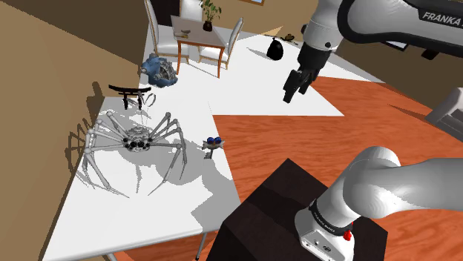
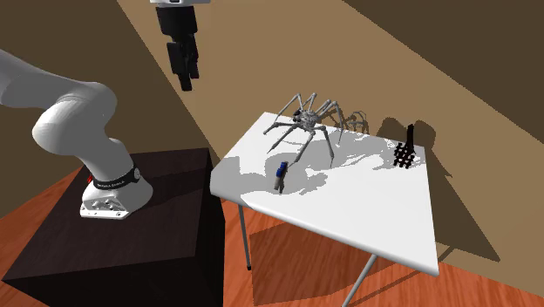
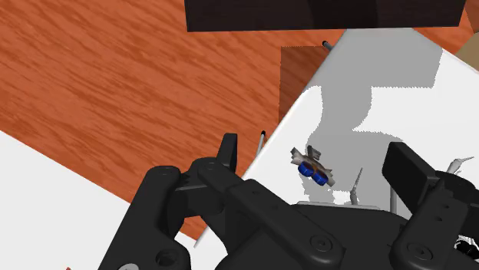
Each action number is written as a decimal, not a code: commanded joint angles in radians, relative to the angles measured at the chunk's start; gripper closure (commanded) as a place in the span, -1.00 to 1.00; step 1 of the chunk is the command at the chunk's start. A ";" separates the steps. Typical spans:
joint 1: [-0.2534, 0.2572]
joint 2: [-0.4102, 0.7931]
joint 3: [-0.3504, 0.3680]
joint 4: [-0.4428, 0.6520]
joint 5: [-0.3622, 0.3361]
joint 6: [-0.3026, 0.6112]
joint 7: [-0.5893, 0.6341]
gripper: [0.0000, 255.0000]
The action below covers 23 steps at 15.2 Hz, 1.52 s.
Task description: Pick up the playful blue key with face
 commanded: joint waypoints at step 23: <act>0.144 0.734 -0.195 -0.003 -0.065 0.688 -0.678 -1.00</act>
